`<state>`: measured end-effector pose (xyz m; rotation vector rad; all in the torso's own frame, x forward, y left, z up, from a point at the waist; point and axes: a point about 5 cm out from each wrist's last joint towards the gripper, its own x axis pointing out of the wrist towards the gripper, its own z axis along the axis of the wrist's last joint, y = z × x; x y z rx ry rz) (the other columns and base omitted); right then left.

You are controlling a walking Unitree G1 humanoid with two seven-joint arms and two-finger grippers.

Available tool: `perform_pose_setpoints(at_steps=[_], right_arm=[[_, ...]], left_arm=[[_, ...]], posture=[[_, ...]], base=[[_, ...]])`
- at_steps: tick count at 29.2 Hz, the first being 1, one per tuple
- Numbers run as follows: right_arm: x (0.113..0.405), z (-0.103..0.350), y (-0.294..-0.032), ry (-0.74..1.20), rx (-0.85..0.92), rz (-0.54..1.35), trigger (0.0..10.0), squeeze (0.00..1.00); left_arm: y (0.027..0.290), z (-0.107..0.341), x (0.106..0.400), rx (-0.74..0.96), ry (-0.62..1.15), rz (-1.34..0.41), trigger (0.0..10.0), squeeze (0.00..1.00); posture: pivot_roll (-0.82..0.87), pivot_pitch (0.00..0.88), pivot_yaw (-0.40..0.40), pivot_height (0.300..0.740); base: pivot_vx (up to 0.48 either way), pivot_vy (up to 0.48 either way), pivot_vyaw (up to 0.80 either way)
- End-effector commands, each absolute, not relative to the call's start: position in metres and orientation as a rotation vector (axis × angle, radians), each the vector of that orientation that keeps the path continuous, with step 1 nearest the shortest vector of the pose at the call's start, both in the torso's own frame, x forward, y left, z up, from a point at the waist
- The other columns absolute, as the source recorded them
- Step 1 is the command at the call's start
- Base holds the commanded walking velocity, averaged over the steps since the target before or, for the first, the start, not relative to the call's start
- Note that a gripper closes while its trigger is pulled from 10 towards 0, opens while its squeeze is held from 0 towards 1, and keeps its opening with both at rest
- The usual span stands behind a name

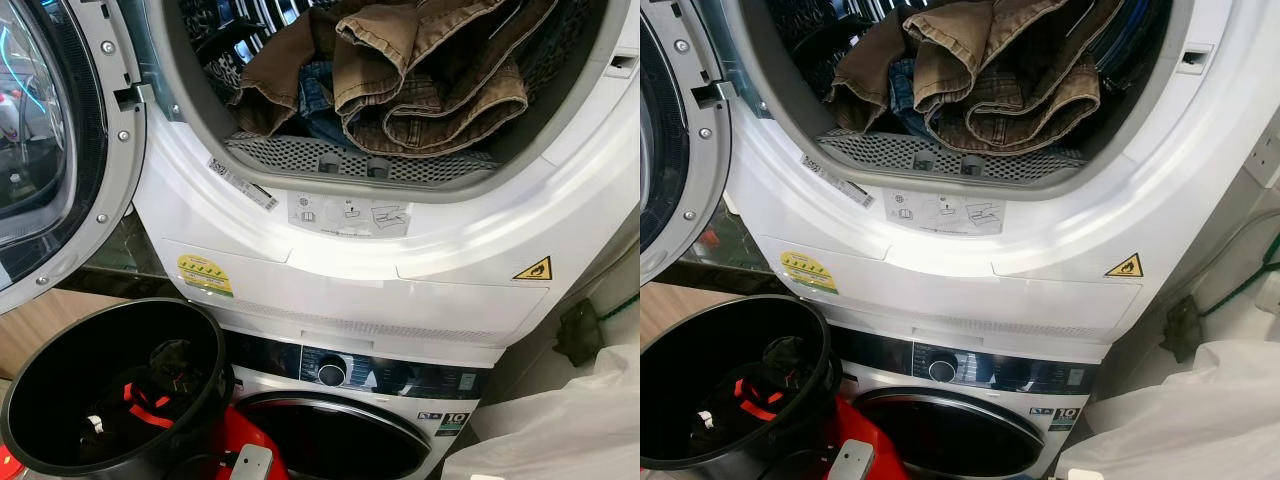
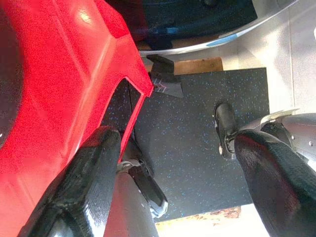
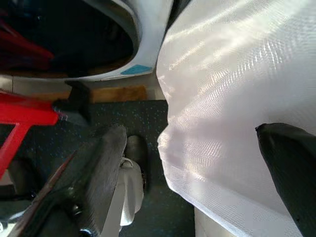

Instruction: Clothes washing

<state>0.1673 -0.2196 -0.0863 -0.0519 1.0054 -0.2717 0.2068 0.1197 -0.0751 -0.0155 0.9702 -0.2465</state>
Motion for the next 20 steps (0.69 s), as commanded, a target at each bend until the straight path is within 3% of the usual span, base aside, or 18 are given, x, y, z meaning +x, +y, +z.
perform_pose_setpoints(at_steps=[1,20], right_arm=[[0.163,-0.087,-0.224,1.009,-0.027,-0.295,10.0,0.0],[0.163,-0.09,-0.212,1.02,-0.04,-0.24,10.0,0.0]], left_arm=[[0.123,-0.078,0.203,-0.021,0.977,-0.223,10.0,0.0],[0.139,-0.082,0.194,-0.006,0.998,-0.198,10.0,0.0]], posture=[[-0.21,0.0,-0.003,0.74],[-0.18,0.0,-0.005,0.74]], base=[[0.0,0.0,0.0],[0.0,0.0,0.0]])
